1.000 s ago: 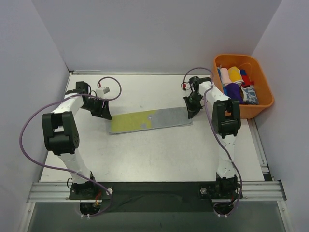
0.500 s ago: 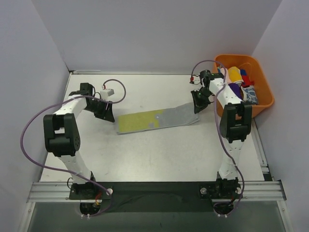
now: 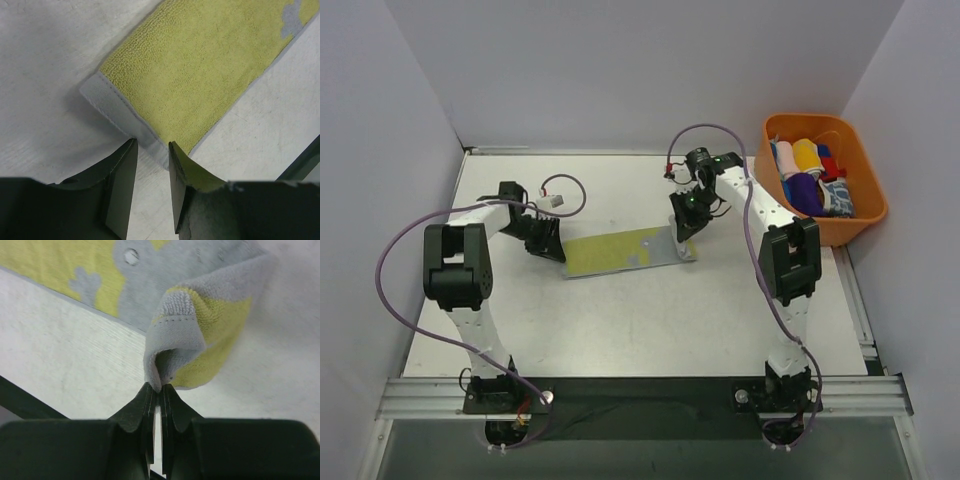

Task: Roll the towels
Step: Fold the towel

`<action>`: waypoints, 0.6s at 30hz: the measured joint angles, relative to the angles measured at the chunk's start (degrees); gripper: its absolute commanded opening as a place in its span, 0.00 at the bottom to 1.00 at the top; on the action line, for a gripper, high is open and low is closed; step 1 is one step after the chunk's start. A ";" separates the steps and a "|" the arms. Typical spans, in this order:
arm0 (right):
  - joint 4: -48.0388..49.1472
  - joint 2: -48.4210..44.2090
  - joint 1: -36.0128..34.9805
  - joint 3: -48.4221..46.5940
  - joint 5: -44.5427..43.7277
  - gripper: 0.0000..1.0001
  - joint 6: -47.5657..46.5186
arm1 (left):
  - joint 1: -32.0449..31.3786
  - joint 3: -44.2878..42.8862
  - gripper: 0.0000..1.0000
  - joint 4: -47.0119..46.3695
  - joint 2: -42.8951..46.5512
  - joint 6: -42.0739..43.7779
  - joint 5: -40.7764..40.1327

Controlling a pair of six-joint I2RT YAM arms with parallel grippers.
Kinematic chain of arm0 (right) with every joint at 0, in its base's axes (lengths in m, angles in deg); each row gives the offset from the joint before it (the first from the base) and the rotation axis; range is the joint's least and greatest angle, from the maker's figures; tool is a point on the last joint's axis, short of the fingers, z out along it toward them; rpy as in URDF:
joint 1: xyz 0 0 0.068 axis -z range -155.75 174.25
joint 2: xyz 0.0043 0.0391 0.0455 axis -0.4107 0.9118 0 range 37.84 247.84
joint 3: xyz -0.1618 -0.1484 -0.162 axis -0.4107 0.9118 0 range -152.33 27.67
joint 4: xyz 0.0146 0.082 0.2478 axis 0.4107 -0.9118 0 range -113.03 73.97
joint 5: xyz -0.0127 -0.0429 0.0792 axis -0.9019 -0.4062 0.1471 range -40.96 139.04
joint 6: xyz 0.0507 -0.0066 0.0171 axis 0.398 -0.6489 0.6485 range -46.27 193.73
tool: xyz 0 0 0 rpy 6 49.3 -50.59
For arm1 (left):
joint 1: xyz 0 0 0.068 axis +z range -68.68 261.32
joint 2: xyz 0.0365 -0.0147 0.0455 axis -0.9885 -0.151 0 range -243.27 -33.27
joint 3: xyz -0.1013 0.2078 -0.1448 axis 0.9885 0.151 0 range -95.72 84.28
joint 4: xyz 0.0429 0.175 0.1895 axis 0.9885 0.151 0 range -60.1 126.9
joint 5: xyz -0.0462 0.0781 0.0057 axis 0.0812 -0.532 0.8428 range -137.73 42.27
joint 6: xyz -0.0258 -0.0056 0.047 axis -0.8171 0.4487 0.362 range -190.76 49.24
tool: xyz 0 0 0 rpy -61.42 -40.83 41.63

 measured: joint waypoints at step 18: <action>0.74 14.38 -10.80 -16.61 2.62 0.00 6.05 | 0.00 2.12 0.40 -2.56 -1.18 -2.45 0.39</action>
